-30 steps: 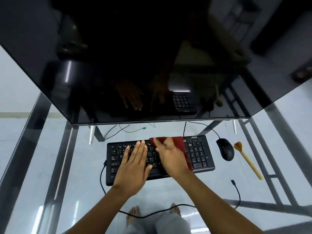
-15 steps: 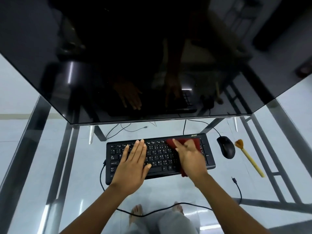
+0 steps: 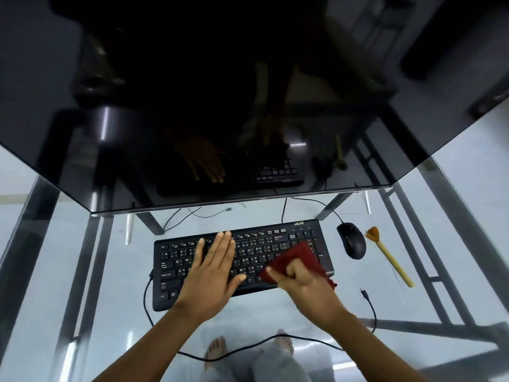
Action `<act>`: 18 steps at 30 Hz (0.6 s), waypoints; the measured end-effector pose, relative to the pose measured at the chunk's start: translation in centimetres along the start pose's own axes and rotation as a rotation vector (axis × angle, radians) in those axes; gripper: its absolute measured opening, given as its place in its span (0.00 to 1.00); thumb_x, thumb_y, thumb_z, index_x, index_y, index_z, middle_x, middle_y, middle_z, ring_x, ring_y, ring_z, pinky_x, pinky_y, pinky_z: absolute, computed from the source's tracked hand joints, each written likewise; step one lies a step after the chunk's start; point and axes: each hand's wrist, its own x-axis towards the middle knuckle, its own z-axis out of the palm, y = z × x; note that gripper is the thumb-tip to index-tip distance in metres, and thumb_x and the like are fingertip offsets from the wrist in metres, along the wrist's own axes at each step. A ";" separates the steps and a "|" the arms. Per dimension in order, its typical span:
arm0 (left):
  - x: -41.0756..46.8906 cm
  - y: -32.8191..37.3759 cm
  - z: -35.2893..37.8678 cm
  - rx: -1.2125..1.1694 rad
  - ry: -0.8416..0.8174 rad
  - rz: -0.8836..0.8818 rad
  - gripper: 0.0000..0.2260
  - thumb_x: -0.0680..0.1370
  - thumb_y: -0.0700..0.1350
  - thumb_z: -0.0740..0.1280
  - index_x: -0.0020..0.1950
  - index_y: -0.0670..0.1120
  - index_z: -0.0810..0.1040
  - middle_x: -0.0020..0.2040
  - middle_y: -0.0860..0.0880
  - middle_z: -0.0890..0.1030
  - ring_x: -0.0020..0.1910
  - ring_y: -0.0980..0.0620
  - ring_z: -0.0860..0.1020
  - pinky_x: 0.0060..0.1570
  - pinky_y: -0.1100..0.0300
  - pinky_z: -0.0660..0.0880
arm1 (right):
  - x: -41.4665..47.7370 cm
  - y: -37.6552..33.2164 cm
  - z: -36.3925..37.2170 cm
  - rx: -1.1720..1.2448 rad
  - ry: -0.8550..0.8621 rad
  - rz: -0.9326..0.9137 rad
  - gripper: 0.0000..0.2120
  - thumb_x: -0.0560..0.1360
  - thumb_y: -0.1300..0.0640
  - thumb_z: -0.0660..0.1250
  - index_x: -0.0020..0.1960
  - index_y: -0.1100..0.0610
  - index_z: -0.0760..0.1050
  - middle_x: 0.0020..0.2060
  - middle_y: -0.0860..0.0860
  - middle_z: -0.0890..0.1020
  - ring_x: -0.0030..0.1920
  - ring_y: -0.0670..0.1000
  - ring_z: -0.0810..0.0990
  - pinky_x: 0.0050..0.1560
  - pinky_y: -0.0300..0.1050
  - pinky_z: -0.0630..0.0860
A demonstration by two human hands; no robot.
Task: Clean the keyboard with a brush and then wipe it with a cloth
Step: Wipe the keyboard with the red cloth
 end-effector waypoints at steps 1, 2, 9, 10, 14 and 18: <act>0.7 0.9 -0.2 -0.002 -0.011 0.021 0.34 0.81 0.64 0.47 0.77 0.41 0.56 0.78 0.44 0.55 0.78 0.48 0.48 0.72 0.43 0.47 | 0.1 0.2 -0.5 -0.034 -0.037 -0.006 0.23 0.78 0.36 0.39 0.65 0.32 0.67 0.57 0.46 0.77 0.50 0.50 0.78 0.49 0.44 0.76; 1.4 1.7 -0.3 -0.006 -0.023 0.031 0.35 0.80 0.66 0.47 0.77 0.41 0.54 0.79 0.44 0.53 0.78 0.49 0.47 0.72 0.43 0.46 | 0.2 1.0 -1.3 -0.056 -0.018 0.094 0.21 0.78 0.36 0.44 0.61 0.38 0.70 0.52 0.46 0.80 0.45 0.49 0.80 0.43 0.44 0.77; 3.5 4.6 0.8 -0.003 -0.078 -0.027 0.42 0.76 0.71 0.47 0.78 0.40 0.51 0.79 0.43 0.48 0.78 0.47 0.44 0.71 0.41 0.44 | 0.2 3.0 -1.6 0.029 0.204 0.317 0.16 0.82 0.47 0.56 0.68 0.43 0.73 0.53 0.42 0.76 0.46 0.37 0.78 0.43 0.28 0.75; 3.6 4.7 1.0 -0.002 -0.074 -0.029 0.42 0.76 0.71 0.48 0.77 0.40 0.53 0.79 0.43 0.50 0.78 0.47 0.46 0.71 0.41 0.46 | 0.2 2.5 -1.2 0.010 0.109 0.215 0.17 0.82 0.46 0.54 0.68 0.39 0.71 0.55 0.41 0.75 0.49 0.37 0.76 0.46 0.30 0.73; 3.6 4.5 0.9 -0.005 -0.049 -0.016 0.43 0.76 0.72 0.49 0.78 0.41 0.51 0.79 0.45 0.50 0.78 0.48 0.46 0.71 0.43 0.45 | 2.4 4.4 -3.1 -0.108 0.139 0.169 0.17 0.77 0.34 0.54 0.63 0.32 0.71 0.49 0.37 0.72 0.42 0.36 0.74 0.42 0.28 0.73; 3.5 4.6 0.9 -0.015 -0.047 -0.026 0.43 0.76 0.72 0.50 0.78 0.41 0.51 0.79 0.45 0.50 0.78 0.49 0.45 0.72 0.43 0.45 | 5.4 4.5 -2.4 -0.075 0.214 0.377 0.20 0.78 0.56 0.63 0.69 0.47 0.72 0.52 0.56 0.75 0.34 0.54 0.80 0.36 0.47 0.82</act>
